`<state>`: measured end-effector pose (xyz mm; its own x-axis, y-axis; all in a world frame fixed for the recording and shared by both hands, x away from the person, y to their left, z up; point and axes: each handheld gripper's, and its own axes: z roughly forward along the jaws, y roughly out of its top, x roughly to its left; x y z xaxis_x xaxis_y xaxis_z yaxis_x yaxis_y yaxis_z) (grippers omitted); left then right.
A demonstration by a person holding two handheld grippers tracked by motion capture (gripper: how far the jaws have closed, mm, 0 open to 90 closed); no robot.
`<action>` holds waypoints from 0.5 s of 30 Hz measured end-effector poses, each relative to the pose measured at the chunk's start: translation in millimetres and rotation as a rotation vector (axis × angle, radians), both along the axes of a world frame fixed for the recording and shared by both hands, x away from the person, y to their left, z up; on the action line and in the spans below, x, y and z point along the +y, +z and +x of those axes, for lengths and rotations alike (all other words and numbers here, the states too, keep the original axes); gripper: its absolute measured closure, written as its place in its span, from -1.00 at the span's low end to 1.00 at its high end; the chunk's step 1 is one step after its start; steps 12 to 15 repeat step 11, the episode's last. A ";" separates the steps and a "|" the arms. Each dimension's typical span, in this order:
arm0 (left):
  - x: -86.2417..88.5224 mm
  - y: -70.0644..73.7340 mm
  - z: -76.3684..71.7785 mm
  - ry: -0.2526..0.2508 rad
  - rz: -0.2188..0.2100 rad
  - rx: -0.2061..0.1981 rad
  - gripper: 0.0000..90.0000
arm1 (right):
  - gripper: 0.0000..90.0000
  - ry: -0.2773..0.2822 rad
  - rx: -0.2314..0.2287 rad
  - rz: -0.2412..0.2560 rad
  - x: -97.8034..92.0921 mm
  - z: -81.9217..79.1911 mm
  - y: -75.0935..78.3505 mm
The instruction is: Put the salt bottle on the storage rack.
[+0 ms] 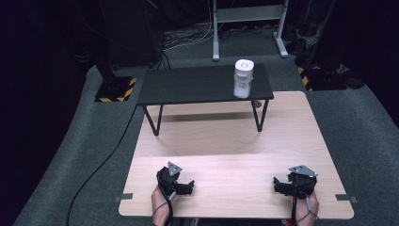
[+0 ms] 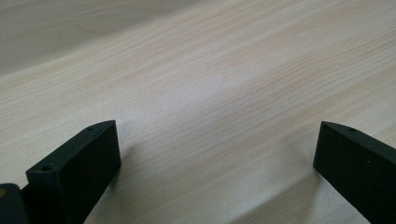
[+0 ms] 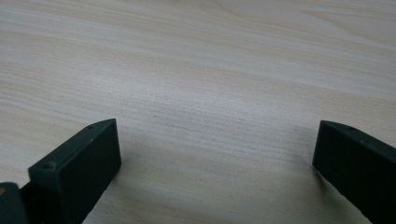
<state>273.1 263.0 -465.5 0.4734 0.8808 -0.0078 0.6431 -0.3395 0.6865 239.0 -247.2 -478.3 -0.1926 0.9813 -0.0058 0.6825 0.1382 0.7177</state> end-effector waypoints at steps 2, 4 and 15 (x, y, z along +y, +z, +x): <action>-0.2 -2.9 -1.5 -0.003 -0.001 -0.016 -1.00 | -1.00 0.000 0.000 0.000 0.1 0.0 0.0; 0.4 -3.9 -1.5 -0.011 0.000 -0.022 -1.00 | -1.00 0.002 0.000 0.000 0.1 -0.1 0.0; -3.0 -6.6 -1.5 0.020 -0.005 -0.035 -1.00 | -1.00 0.002 -0.001 -0.001 0.2 -0.2 0.0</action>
